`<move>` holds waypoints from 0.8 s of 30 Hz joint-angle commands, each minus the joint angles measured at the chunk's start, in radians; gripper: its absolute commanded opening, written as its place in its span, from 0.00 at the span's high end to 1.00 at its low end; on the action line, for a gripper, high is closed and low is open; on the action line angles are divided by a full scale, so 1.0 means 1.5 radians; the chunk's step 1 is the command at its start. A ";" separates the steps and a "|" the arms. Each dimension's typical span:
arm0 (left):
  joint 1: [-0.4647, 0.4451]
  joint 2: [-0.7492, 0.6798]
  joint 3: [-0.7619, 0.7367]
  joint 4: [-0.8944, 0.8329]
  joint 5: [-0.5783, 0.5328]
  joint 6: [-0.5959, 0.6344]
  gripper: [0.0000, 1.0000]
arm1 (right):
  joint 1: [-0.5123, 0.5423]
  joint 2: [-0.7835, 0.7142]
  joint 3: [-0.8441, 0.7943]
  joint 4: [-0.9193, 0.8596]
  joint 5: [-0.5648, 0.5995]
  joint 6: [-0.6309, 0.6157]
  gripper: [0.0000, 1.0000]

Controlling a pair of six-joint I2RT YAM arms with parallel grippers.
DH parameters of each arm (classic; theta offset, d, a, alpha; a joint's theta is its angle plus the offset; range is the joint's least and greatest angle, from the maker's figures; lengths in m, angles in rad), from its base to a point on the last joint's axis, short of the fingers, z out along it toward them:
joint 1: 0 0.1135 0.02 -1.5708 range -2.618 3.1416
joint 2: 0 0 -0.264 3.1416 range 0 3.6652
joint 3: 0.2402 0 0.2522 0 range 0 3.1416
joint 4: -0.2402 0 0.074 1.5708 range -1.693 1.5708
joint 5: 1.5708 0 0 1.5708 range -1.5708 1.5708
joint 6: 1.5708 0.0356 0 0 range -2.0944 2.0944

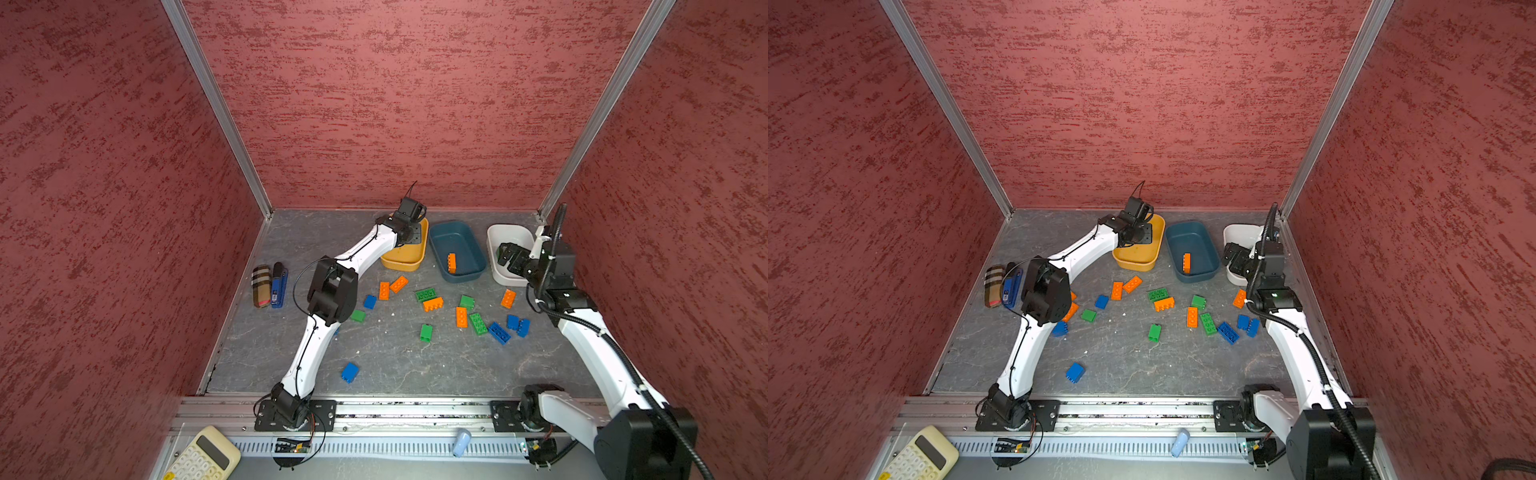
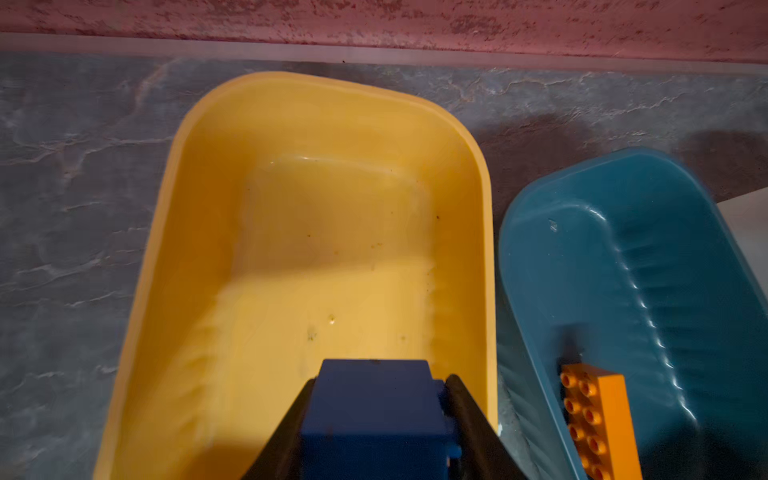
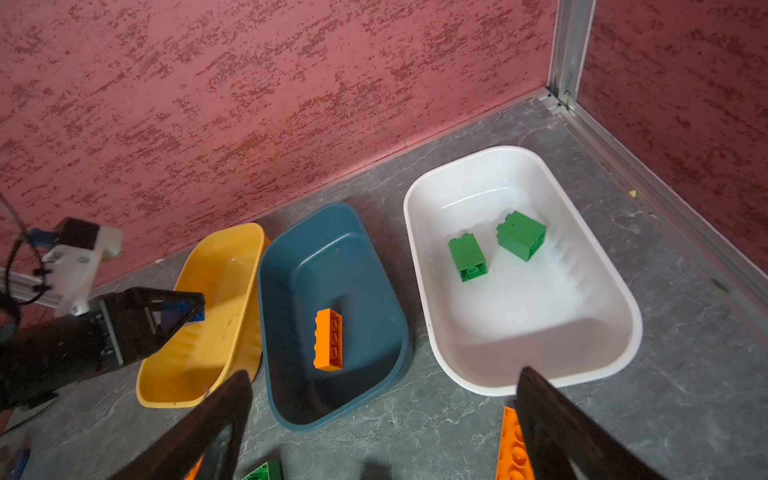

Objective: Sort the legos into containers by color
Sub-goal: 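Carry the blue brick into the yellow tub and release it with the left gripper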

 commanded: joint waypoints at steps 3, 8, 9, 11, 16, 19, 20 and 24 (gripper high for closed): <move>0.011 0.076 0.098 -0.001 0.012 0.007 0.66 | 0.003 0.014 -0.006 -0.032 -0.047 -0.041 0.01; 0.017 0.107 0.163 -0.015 0.018 0.008 0.44 | 0.003 0.028 -0.011 -0.066 -0.098 -0.054 0.01; 0.018 0.102 0.163 -0.014 0.024 0.008 0.37 | 0.004 0.030 -0.012 -0.069 -0.108 -0.053 0.01; 0.019 0.090 0.163 -0.018 0.039 0.011 0.28 | 0.005 0.033 -0.017 -0.071 -0.119 -0.046 0.01; 0.011 0.052 0.144 -0.028 0.057 0.036 0.11 | 0.008 0.046 -0.025 -0.083 -0.112 -0.029 0.01; 0.007 0.023 0.115 -0.028 0.070 0.041 0.00 | 0.012 0.064 -0.025 -0.094 -0.141 -0.016 0.01; 0.005 0.012 0.101 -0.025 0.072 0.041 0.01 | 0.012 0.069 -0.029 -0.092 -0.155 -0.011 0.01; -0.002 -0.072 -0.024 0.045 0.111 0.049 0.00 | 0.034 0.090 -0.038 -0.102 -0.143 0.018 0.01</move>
